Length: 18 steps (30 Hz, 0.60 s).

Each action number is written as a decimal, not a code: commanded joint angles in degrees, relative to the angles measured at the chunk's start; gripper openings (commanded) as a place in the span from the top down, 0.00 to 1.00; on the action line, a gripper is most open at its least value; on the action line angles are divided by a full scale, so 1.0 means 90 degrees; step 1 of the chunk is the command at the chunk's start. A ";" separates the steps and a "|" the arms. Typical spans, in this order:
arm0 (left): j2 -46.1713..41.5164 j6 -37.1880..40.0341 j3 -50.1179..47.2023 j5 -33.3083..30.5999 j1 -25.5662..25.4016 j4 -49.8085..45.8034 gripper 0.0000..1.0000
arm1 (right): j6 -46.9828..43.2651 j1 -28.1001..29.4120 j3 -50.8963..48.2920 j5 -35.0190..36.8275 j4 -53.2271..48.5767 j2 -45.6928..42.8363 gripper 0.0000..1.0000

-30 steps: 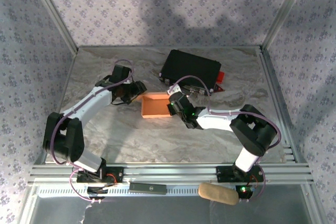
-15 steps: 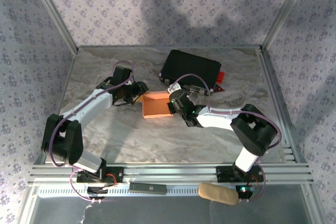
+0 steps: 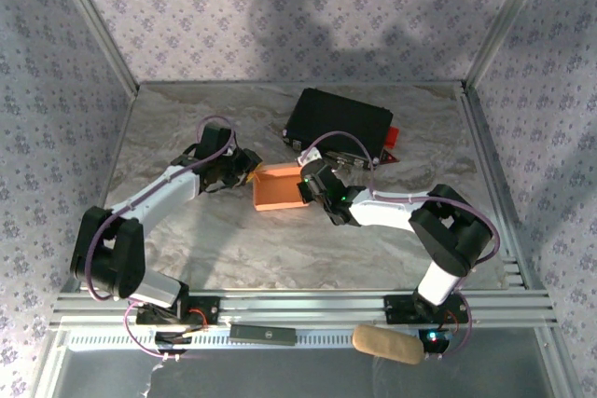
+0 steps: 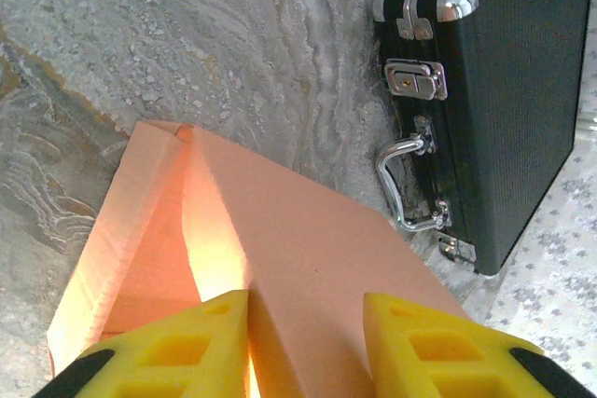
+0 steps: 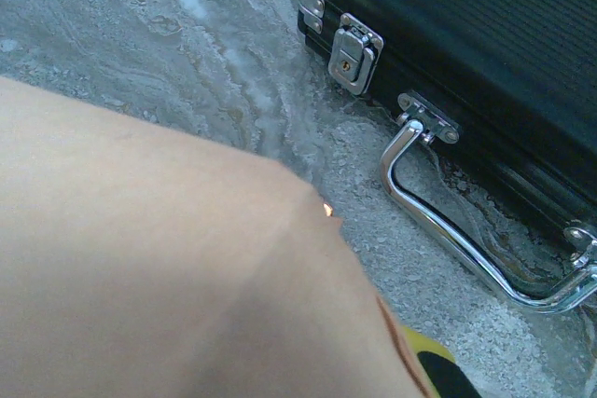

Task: Fold the paper box

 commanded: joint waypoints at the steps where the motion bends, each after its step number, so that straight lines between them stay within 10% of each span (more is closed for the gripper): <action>1: -0.0118 -0.0191 -0.0085 0.0118 -0.0089 0.0078 0.71 | 0.0037 0.0038 0.0209 -0.0150 0.0070 0.0042 1.00; 18: -0.0428 0.0089 -0.0466 -0.0766 -0.0376 -0.0235 0.85 | 0.0739 -0.0050 0.0356 -0.0443 -0.0447 -0.0056 0.91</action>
